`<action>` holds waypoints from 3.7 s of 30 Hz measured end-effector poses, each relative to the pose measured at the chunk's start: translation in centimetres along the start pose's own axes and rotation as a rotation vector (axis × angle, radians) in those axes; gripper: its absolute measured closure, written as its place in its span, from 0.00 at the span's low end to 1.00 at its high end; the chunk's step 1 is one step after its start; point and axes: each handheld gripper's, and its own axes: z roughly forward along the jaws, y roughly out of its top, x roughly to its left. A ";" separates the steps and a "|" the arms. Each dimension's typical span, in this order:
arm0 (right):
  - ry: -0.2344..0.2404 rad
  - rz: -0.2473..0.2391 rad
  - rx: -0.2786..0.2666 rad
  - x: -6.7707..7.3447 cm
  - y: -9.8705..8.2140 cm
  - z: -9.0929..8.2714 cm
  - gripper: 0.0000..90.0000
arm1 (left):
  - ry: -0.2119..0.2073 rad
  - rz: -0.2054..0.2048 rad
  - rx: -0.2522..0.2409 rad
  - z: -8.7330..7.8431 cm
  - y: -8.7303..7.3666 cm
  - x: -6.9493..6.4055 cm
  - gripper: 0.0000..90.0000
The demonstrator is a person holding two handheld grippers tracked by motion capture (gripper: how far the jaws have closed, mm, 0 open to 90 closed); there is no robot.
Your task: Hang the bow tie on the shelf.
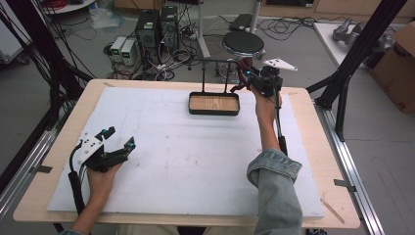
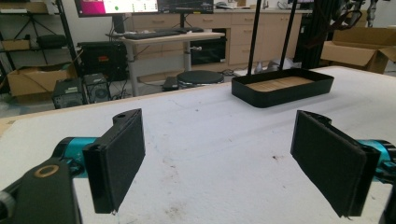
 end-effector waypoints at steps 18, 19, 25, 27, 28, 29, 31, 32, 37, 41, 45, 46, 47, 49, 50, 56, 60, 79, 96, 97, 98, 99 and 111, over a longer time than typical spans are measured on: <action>-0.009 0.115 0.052 -1.7 -1.6 0.5 0.85 | -0.003 0.004 0.007 -0.1 0.0 -0.1 0.20; -0.009 0.115 0.052 -1.7 -1.6 0.5 0.85 | -0.004 0.003 0.007 -0.1 0.0 -0.1 0.20; -0.008 0.145 0.077 -2.0 -2.0 0.8 0.85 | -0.004 0.003 0.006 -0.1 0.0 -0.1 0.20; -0.008 0.146 0.075 -2.0 -2.1 0.8 0.85 | -0.003 0.004 0.007 -0.1 0.0 -0.1 0.20; -0.007 0.149 0.075 -2.0 -2.1 0.8 0.85 | -0.003 0.004 0.007 -0.1 0.0 -0.1 0.20; -0.007 0.148 0.077 -2.0 -2.1 0.8 0.85 | -0.003 0.004 0.006 -0.1 0.0 -0.1 0.20; -0.008 0.144 0.085 -2.1 -2.1 0.9 0.83 | -0.003 0.004 0.006 -0.1 0.0 -0.1 0.20; -0.015 0.130 0.102 -2.1 -2.2 0.9 0.81 | -0.003 0.004 0.006 -0.1 0.0 -0.1 0.20; -0.013 0.118 0.112 -1.9 -2.3 1.0 0.80 | -0.003 0.004 0.007 -0.1 0.0 -0.1 0.20; -0.020 0.110 0.102 -1.8 -2.1 0.9 0.78 | -0.003 0.003 0.007 -0.1 0.0 -0.1 0.20; -0.035 0.105 0.087 -1.9 -1.8 0.4 0.71 | -0.003 0.003 0.006 -0.1 0.0 0.0 0.20; -0.039 0.107 0.073 -1.9 -1.4 -0.1 0.68 | -0.003 0.003 0.007 -0.1 0.0 0.0 0.20; -0.039 0.107 0.073 -1.9 -1.4 -0.1 0.68 | -0.002 0.004 0.006 -0.1 0.0 0.0 0.20; -0.033 0.098 0.056 -2.0 -1.1 -0.6 0.62 | -0.002 0.003 0.005 -0.1 0.0 -0.1 0.20; -0.031 0.082 0.043 -2.0 -0.7 -1.2 0.60 | -0.001 0.003 0.005 0.0 0.0 -0.1 0.20; -0.013 0.052 -0.001 -2.1 0.5 -3.0 0.52 | 0.000 0.004 0.003 0.0 0.0 0.0 0.20; -0.003 0.058 -0.025 -2.7 1.1 -4.4 0.45 | 0.001 0.003 0.002 0.0 0.0 0.0 0.20; -0.023 0.038 -0.182 -3.5 2.6 -10.8 0.24 | 0.004 0.006 0.003 0.0 0.0 0.0 0.20; -0.079 -0.092 -0.319 -2.7 -1.0 -17.0 0.14 | 0.008 0.010 0.009 0.0 0.0 -0.1 0.20; -0.101 -0.119 -0.337 -2.6 -1.4 -17.4 0.14 | 0.010 0.012 0.011 0.0 0.0 -0.1 0.20; -0.129 -0.136 -0.342 -2.5 -2.0 -18.0 0.14 | 0.011 0.014 0.012 0.0 0.0 -0.1 0.20; -0.129 -0.136 -0.342 -2.5 -2.0 -18.0 0.14 | 0.014 0.015 0.012 0.0 0.0 -0.2 0.20; -0.134 -0.001 -0.249 -2.6 -7.3 -19.8 0.14 | 0.013 0.016 0.011 0.0 0.0 -0.2 0.20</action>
